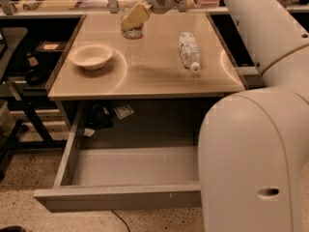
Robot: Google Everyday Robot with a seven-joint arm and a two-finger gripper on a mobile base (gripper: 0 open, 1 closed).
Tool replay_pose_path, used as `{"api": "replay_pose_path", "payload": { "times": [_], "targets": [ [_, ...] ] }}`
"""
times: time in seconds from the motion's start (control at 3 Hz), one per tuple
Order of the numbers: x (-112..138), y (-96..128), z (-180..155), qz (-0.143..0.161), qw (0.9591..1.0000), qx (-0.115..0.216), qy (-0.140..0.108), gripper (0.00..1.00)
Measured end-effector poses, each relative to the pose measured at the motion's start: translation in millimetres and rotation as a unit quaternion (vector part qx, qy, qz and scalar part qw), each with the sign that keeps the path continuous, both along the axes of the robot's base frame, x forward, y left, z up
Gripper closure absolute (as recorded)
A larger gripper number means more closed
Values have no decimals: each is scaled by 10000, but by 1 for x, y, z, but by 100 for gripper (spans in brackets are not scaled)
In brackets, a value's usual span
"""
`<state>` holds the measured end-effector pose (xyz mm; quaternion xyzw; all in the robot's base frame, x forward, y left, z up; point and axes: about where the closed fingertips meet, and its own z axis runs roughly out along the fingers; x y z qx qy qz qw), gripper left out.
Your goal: Pick water bottle from top drawer and place on counter
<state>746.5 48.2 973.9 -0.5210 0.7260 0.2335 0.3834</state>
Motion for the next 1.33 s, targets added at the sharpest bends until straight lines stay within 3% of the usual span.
{"api": "replay_pose_path", "payload": {
  "times": [0.33, 1.33],
  "targets": [
    [11, -5, -12, -31, 9999, -129, 47, 100],
    [12, -19, -27, -54, 9992, -308, 239, 100]
  ]
}}
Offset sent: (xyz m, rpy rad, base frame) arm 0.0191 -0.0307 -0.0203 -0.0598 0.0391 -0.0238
